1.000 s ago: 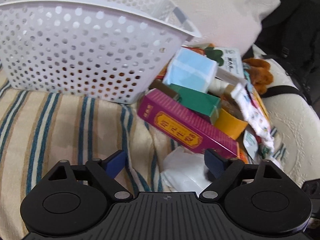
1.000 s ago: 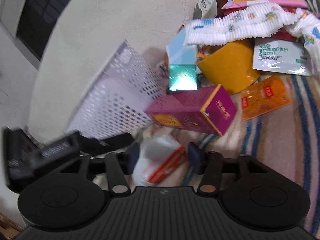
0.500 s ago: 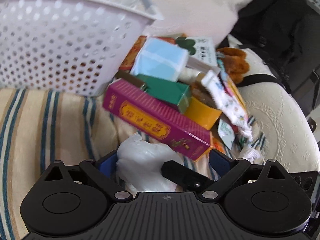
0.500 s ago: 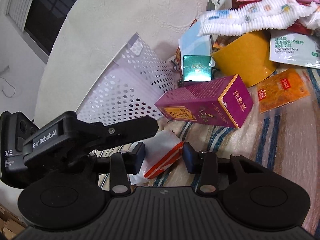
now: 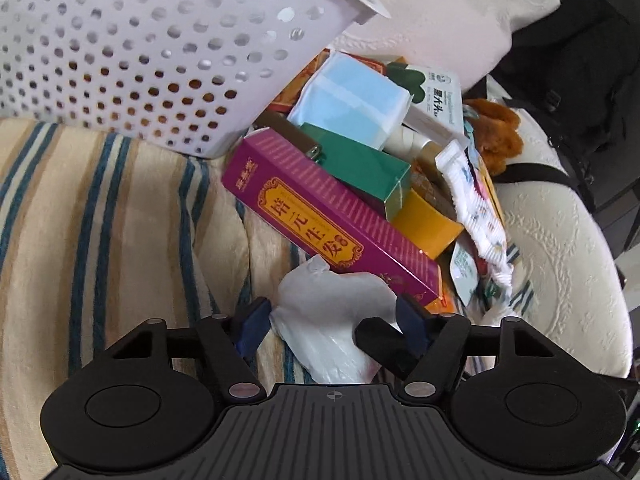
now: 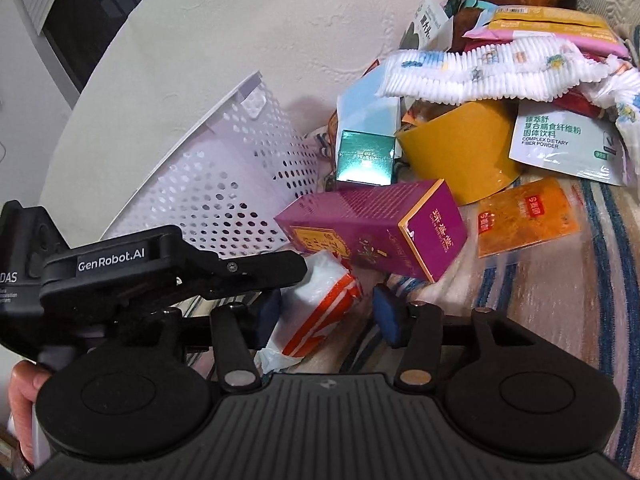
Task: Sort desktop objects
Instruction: 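Close the right gripper on the white-and-red packet and lift it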
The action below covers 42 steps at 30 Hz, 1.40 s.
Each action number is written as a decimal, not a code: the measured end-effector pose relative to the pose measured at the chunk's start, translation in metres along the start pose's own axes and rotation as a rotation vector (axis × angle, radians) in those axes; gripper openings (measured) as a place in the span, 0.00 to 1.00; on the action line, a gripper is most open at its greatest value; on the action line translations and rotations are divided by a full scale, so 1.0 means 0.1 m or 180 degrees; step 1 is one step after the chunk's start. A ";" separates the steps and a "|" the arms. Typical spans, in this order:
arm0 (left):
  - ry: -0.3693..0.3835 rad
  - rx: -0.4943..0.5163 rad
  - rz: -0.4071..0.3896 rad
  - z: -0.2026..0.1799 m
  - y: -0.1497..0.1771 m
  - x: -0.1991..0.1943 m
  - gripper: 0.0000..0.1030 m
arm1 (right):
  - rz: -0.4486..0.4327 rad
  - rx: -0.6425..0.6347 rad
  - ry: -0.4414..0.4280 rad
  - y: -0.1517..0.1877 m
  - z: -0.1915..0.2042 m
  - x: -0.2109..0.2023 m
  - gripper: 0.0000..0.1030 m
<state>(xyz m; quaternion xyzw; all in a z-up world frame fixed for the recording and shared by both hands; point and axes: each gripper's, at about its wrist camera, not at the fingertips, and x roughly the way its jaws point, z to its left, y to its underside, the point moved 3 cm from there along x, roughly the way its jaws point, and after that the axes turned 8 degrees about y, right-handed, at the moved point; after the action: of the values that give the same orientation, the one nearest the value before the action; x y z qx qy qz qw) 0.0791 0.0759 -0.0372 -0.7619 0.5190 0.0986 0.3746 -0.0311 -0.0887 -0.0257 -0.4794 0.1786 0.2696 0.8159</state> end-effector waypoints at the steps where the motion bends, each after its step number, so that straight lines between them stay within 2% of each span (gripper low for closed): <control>1: -0.0003 0.0025 -0.0010 -0.02 0.00 0.00 0.72 | 0.0002 -0.0028 0.0005 0.01 0.00 -0.01 0.57; 6: -0.0047 0.0350 -0.0065 -0.16 0.04 0.01 0.70 | -0.0007 -0.0022 -0.0014 -0.01 0.02 -0.01 0.58; 10: -0.0137 0.0586 -0.0156 -0.25 0.07 -0.02 0.68 | -0.0048 0.0016 -0.0028 0.00 0.04 0.00 0.53; 15: -0.0456 0.0880 -0.0215 -0.32 0.09 0.03 0.63 | -0.0049 -0.0042 0.0042 0.04 0.07 0.01 0.47; 25: -0.0286 0.0986 -0.0521 -0.52 0.09 -0.20 0.59 | -0.0269 -0.0073 -0.0045 -0.08 0.18 -0.23 0.44; 32: -0.0367 0.1008 -0.0634 -0.67 0.09 -0.37 0.63 | -0.0232 -0.0028 -0.0165 -0.15 0.23 -0.35 0.44; 36: -0.0425 0.1070 -0.0785 -0.75 0.07 -0.48 0.64 | -0.0218 -0.0046 -0.0240 -0.22 0.32 -0.40 0.44; 42: -0.0452 0.1061 -0.0974 -0.85 -0.13 -0.71 0.65 | -0.0246 -0.0174 -0.0343 -0.45 0.55 -0.42 0.44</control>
<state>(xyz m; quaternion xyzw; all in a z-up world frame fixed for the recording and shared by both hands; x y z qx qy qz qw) 0.0385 0.0718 0.0665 -0.7506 0.3789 0.0070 0.5413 -0.0347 -0.0699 0.0547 -0.4928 0.1084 0.2681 0.8207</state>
